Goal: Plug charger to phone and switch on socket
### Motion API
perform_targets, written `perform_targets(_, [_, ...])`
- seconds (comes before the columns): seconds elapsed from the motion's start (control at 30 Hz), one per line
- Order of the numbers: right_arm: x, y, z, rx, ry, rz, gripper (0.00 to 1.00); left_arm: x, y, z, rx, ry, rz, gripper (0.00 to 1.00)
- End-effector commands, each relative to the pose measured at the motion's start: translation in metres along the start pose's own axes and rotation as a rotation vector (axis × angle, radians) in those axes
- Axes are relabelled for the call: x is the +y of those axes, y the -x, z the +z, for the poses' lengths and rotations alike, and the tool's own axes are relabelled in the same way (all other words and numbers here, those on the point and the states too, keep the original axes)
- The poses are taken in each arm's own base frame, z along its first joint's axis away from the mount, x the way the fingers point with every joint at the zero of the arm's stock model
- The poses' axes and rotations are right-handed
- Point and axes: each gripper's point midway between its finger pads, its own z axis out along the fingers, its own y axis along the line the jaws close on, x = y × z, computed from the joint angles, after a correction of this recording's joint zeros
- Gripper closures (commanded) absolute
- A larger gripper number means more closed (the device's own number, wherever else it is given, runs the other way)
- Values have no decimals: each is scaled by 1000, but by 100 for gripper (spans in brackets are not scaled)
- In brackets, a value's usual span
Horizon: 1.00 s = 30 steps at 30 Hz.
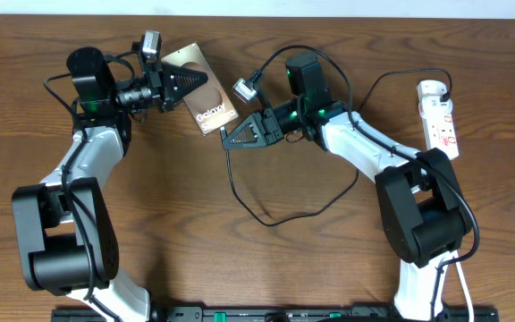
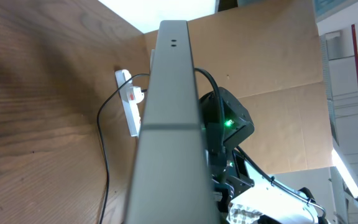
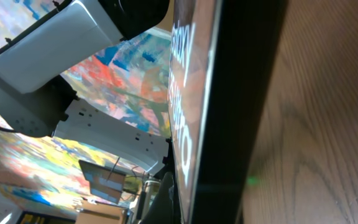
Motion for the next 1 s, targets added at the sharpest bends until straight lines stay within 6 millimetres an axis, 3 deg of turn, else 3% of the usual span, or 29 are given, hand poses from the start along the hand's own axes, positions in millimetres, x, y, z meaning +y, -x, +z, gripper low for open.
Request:
perform_targets(0.0, [9, 7, -10, -16, 0, -15, 99, -24, -20, 5, 113, -53, 43, 93])
perform_targets(0.43, [8, 6, -10, -16, 0, -2, 99, -20, -8, -14, 60, -38, 43, 93])
perform_targets(0.97, [7, 7, -10, -19, -5, -15, 99, -20, -11, -9, 75, -42, 40, 93])
